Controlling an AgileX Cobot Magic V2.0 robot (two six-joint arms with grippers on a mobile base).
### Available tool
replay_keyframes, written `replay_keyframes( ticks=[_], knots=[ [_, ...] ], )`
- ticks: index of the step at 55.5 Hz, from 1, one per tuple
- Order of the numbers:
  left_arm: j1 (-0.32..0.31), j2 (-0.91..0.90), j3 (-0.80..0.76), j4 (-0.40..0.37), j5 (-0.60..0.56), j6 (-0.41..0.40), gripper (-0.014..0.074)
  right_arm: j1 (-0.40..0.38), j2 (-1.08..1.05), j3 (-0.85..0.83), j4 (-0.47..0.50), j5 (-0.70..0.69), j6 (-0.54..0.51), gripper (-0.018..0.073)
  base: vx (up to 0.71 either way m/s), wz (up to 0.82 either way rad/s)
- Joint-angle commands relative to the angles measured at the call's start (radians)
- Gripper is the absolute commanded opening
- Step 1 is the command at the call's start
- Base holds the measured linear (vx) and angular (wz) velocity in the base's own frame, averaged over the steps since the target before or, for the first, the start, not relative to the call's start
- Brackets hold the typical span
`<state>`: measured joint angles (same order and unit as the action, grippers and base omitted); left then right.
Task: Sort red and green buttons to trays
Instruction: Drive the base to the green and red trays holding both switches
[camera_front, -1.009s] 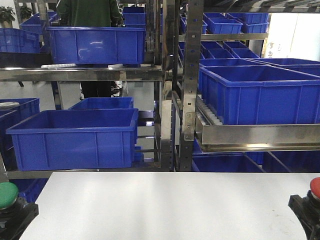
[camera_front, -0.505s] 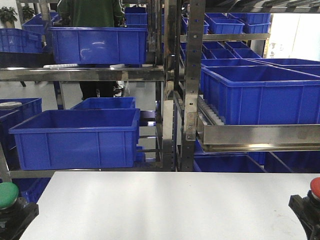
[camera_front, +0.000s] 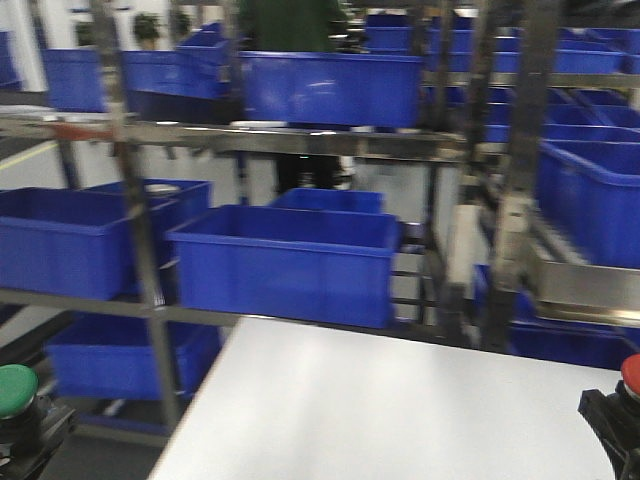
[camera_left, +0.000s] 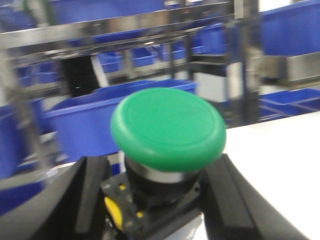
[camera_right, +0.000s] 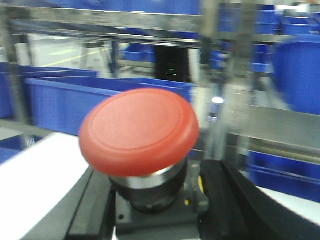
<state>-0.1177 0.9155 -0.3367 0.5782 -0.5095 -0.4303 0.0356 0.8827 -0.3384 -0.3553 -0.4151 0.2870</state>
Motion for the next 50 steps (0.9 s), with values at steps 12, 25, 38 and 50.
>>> replay_keyframes(
  ticks=[12, 25, 38, 50],
  knots=[
    [-0.002, -0.012, -0.029, -0.034, -0.074, -0.002, 0.0001, -0.006, -0.009, -0.031, 0.002, -0.09, -0.007, -0.0008, -0.06, 0.89],
    [-0.002, -0.012, -0.029, -0.034, -0.074, -0.002, 0.0002, -0.006, -0.009, -0.031, 0.002, -0.089, -0.007, -0.0008, -0.06, 0.98],
    [-0.002, -0.012, -0.029, -0.034, -0.074, -0.002, 0.0004, -0.006, -0.009, -0.031, 0.002, -0.089, -0.007, -0.0008, -0.01, 0.9],
    [-0.002, -0.012, -0.029, -0.034, -0.075, -0.002, 0.0004, -0.006, -0.009, -0.031, 0.002, -0.09, -0.007, -0.0008, 0.07, 0.71]
  ],
)
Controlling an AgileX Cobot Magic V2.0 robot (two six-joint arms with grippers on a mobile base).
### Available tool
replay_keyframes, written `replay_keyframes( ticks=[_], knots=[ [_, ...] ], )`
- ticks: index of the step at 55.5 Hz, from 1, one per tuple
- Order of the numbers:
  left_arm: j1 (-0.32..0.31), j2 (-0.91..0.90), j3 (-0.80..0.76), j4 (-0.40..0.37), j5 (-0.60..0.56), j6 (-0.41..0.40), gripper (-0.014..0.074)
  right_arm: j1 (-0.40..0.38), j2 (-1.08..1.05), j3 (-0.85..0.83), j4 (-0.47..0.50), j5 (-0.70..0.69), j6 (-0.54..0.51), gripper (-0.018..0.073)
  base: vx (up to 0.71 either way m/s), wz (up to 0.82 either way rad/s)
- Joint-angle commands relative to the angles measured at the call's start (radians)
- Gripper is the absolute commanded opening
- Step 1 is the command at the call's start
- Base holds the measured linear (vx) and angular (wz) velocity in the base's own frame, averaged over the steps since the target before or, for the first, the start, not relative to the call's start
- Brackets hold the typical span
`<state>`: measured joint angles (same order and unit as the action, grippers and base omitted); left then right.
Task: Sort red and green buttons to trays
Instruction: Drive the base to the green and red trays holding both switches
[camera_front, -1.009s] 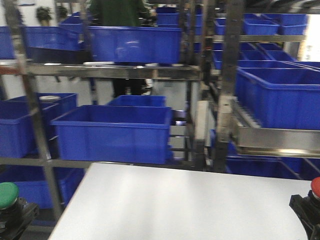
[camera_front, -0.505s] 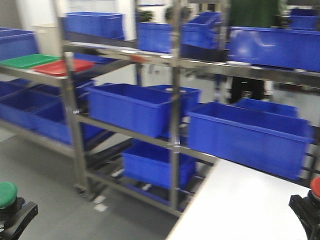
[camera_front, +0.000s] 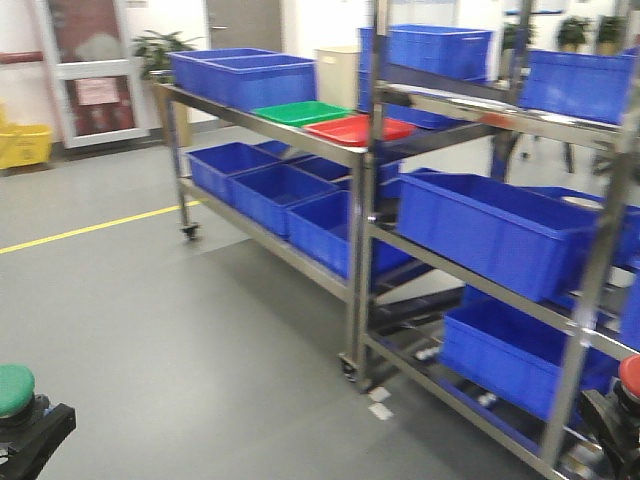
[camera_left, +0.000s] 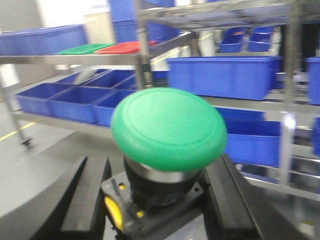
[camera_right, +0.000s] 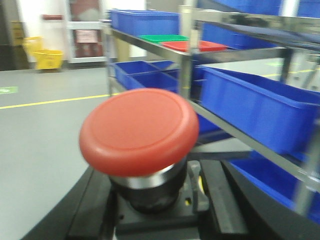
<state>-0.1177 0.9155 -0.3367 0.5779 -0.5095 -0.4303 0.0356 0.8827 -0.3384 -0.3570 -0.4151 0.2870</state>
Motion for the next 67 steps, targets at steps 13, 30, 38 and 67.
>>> replay_keyframes(
  ticks=[13, 30, 38, 67],
  knots=[
    [-0.002, -0.012, -0.029, -0.034, -0.075, -0.002, 0.0004, -0.006, -0.009, -0.031, 0.003, -0.088, -0.007, -0.0008, 0.15, 0.53],
    [-0.002, -0.012, -0.029, -0.034, -0.075, -0.002, 0.0004, -0.006, -0.009, -0.031, 0.004, -0.084, -0.007, -0.0008, 0.21, 0.58],
    [-0.002, -0.012, -0.029, -0.034, -0.075, -0.002, 0.0004, -0.006, -0.009, -0.031, 0.004, -0.082, -0.007, -0.0008, 0.27, 0.59],
    [-0.002, -0.012, -0.029, -0.034, -0.071, -0.002, 0.0004, -0.006, -0.009, -0.031, 0.004, -0.084, -0.007, -0.0008, 0.37, 0.33]
  ],
)
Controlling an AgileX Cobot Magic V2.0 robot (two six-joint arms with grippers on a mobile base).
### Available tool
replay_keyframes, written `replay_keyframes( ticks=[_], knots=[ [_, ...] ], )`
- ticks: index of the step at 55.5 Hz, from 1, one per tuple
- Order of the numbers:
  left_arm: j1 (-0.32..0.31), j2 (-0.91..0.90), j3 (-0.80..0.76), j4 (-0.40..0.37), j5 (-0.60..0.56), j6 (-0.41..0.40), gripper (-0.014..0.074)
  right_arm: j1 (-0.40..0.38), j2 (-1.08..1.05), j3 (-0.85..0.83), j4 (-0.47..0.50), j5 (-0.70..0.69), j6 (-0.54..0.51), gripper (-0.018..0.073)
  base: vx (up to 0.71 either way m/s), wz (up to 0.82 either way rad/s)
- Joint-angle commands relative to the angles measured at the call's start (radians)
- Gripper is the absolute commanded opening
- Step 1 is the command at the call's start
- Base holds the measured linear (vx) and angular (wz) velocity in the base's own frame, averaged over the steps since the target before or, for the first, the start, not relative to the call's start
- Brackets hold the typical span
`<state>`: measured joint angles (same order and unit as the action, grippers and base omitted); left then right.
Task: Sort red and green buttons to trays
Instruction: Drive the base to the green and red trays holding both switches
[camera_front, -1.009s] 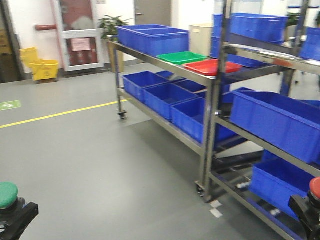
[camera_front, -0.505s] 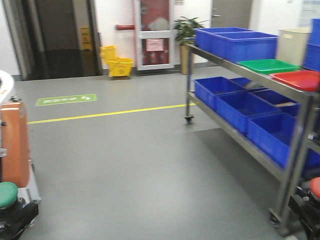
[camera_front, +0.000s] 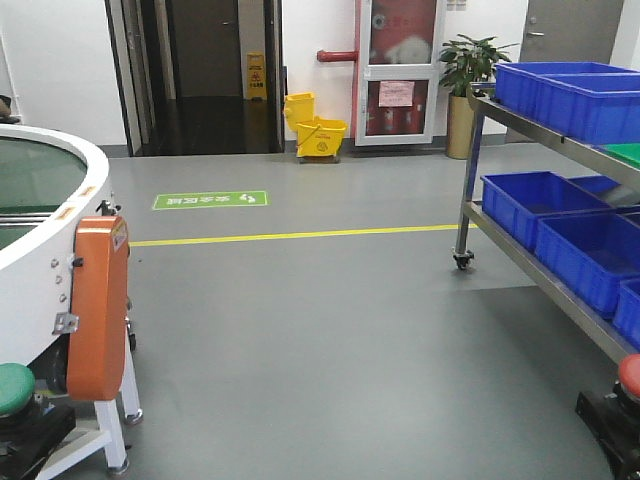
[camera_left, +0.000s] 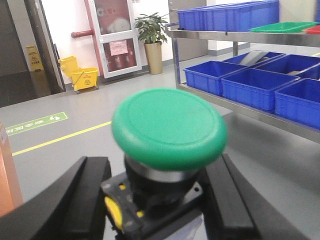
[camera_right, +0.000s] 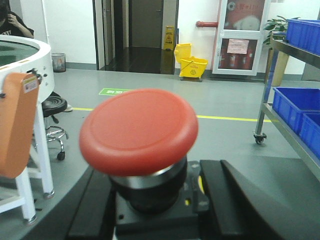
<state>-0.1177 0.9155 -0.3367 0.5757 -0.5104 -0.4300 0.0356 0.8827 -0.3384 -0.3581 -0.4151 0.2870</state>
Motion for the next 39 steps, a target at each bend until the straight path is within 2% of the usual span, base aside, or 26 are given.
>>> replay_keyframes(
  ticks=[1, 39],
  knots=[
    [-0.002, -0.012, -0.029, -0.032, -0.071, -0.002, 0.0004, -0.006, -0.009, -0.031, 0.006, -0.084, -0.007, -0.0008, 0.48, 0.03],
    [-0.002, -0.003, -0.03, -0.032, -0.068, -0.002, 0.0004, -0.006, -0.004, -0.031, 0.005, -0.087, -0.007, -0.0008, 0.55, -0.1]
  ],
)
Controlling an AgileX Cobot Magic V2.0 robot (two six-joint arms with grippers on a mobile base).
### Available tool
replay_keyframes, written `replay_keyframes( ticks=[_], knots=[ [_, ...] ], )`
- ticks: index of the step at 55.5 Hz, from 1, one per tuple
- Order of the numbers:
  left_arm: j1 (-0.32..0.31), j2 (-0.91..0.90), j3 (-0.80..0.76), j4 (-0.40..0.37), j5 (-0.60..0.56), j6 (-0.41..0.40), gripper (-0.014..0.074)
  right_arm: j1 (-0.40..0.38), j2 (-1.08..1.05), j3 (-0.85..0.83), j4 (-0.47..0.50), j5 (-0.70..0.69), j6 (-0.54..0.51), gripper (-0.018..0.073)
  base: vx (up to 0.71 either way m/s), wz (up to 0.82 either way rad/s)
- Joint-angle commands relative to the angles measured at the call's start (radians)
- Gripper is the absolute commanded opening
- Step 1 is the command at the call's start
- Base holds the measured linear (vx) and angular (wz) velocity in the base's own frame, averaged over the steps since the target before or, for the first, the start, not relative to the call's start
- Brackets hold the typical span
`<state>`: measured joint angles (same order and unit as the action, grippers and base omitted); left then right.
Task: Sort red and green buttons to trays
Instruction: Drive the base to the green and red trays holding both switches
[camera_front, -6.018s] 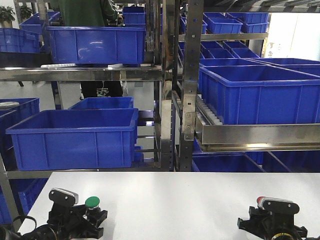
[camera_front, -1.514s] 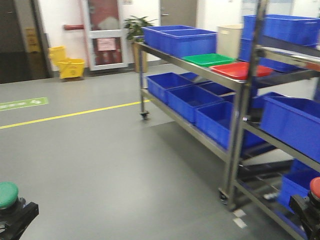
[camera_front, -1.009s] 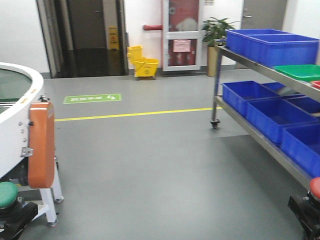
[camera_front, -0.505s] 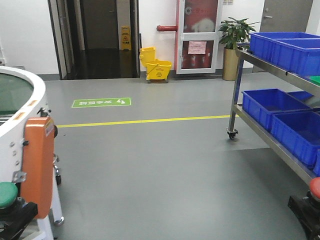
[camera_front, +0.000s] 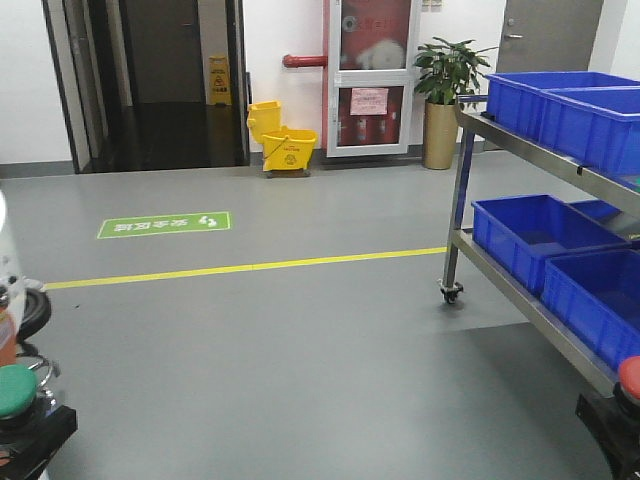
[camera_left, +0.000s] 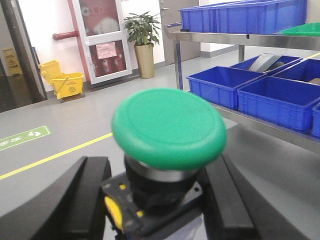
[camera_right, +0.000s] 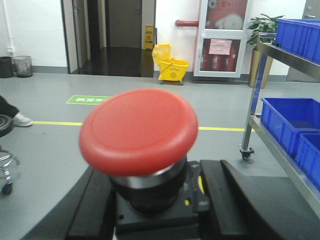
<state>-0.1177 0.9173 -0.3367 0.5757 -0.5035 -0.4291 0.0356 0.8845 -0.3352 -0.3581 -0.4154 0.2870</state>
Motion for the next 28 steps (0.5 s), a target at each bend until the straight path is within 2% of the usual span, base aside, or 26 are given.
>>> replay_keyframes(
  ticks=[1, 28],
  knots=[
    [-0.002, -0.005, -0.03, -0.032, -0.075, -0.003, 0.0004, -0.006, -0.005, -0.034, 0.005, -0.085, -0.007, -0.0008, 0.58, -0.09],
    [-0.002, -0.005, -0.03, -0.032, -0.074, -0.003, 0.0004, -0.006, -0.005, -0.034, 0.005, -0.087, -0.007, -0.0008, 0.61, -0.05]
  ],
)
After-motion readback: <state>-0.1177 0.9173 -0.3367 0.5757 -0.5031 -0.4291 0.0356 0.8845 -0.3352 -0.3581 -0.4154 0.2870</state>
